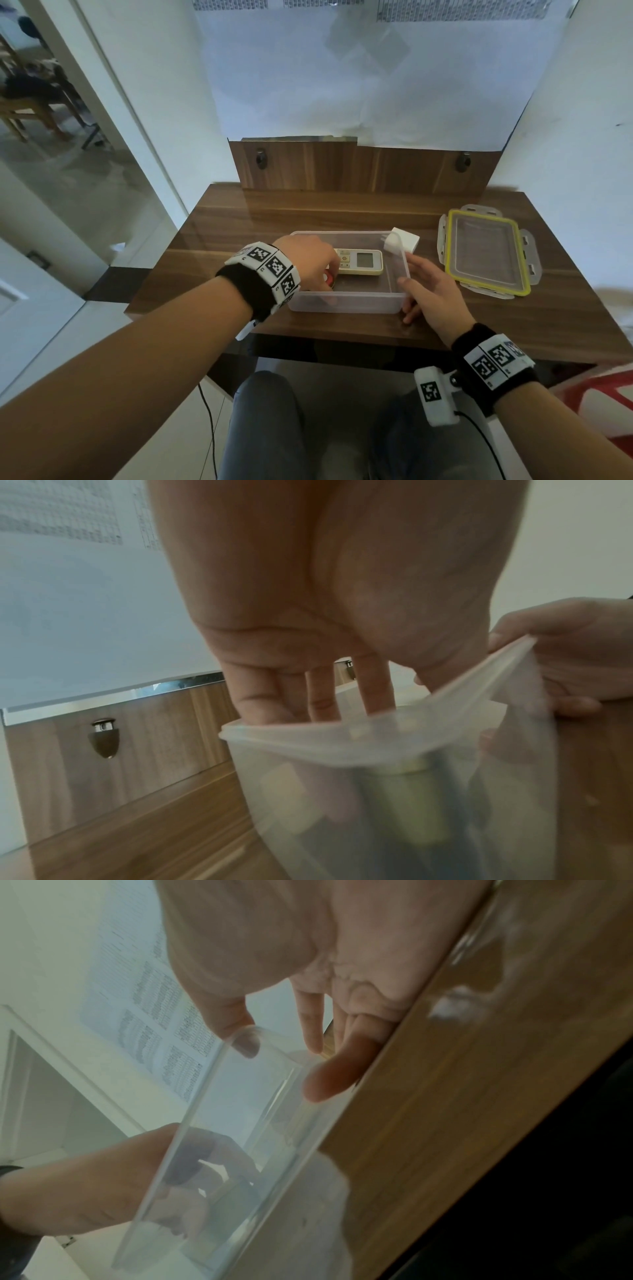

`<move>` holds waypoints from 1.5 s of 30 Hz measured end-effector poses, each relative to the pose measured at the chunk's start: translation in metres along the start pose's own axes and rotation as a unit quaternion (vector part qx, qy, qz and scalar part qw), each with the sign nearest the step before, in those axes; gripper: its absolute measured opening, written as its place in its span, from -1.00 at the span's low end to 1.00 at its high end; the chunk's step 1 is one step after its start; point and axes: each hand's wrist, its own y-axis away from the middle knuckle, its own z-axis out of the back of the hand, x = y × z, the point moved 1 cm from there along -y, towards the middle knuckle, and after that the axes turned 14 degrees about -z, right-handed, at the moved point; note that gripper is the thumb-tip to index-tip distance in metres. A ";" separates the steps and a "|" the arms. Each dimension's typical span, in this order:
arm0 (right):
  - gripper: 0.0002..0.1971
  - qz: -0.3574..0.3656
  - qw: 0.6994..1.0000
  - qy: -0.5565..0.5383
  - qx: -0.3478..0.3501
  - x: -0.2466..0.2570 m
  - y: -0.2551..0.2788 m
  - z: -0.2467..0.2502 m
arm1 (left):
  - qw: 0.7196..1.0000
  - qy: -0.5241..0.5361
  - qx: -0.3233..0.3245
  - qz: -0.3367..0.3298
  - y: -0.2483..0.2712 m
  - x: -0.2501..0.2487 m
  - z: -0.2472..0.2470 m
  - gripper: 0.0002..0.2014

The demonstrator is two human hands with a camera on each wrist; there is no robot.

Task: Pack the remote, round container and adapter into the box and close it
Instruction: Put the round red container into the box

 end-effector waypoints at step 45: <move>-0.71 -0.012 0.995 -0.059 -0.082 -0.001 -0.011 0.004 | 0.636 0.581 -0.472 0.188 0.021 0.042 -0.079 -0.48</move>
